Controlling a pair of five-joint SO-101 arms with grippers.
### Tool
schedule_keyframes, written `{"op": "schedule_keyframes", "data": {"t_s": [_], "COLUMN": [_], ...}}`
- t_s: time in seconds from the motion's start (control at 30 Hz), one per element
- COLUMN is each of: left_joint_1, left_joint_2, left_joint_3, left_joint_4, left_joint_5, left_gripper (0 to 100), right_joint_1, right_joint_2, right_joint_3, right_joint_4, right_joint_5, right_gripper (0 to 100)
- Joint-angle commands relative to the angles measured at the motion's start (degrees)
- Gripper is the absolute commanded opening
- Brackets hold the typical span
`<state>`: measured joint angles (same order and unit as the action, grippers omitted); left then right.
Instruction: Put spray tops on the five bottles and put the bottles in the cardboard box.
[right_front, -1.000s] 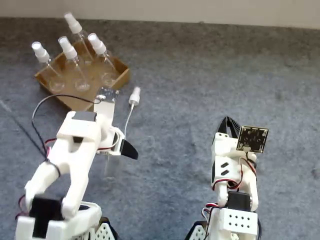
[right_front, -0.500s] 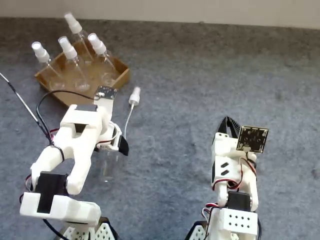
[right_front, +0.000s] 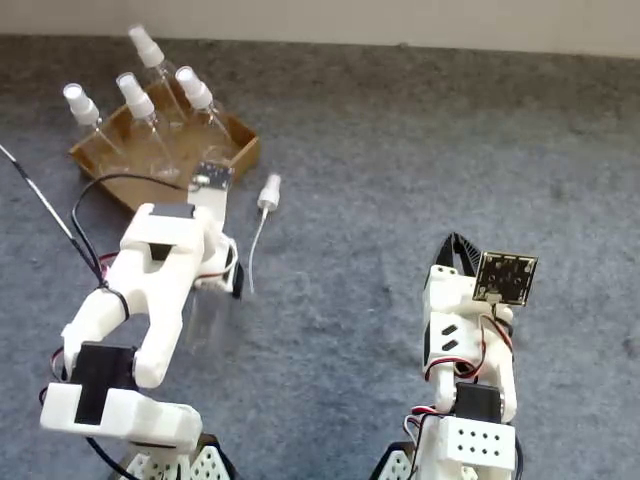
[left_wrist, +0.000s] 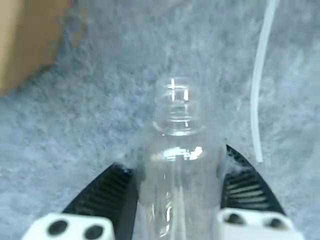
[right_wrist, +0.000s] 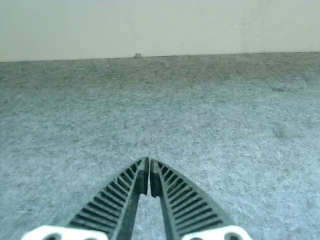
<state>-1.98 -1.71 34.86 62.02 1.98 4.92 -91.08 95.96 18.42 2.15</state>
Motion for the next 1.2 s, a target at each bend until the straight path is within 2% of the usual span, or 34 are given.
{"op": "schedule_keyframes", "data": {"t_s": [0.0, 0.23, 0.4, 0.53, 0.67, 0.97, 1.17], "left_joint_1": [-0.48, -0.48, -0.40, 2.33, 6.11, 12.09, 11.91], "left_joint_2": [-0.92, -0.92, -0.92, -0.92, -5.14, -27.12, -36.18], "left_joint_3": [-8.84, -23.16, -32.92, -38.20, -37.58, -28.53, -19.21], "left_joint_4": [4.31, 21.36, 31.12, 37.80, 38.42, 38.15, 30.42], "left_joint_5": [-0.18, -0.18, -0.26, 0.00, 0.00, -0.18, -0.26], "left_gripper": [6, 6, 6, 6, 6, 6, 6], "right_joint_1": [-0.84, -0.84, -0.84, -0.84, -2.33, -2.59, -2.59], "right_joint_2": [-0.22, -0.22, -0.22, -0.22, -0.13, -0.31, -0.31], "right_joint_3": [10.15, 10.15, 10.15, 10.15, 10.15, 10.15, 10.15], "right_joint_4": [0.22, 0.22, 0.22, 0.22, 0.48, 1.19, 1.27], "right_joint_5": [0.35, 0.35, 0.35, 0.35, 0.35, 0.35, 0.35], "right_gripper": [0.8, 0.8, 0.8, 0.8, 0.8, 0.8, 0.8]}}
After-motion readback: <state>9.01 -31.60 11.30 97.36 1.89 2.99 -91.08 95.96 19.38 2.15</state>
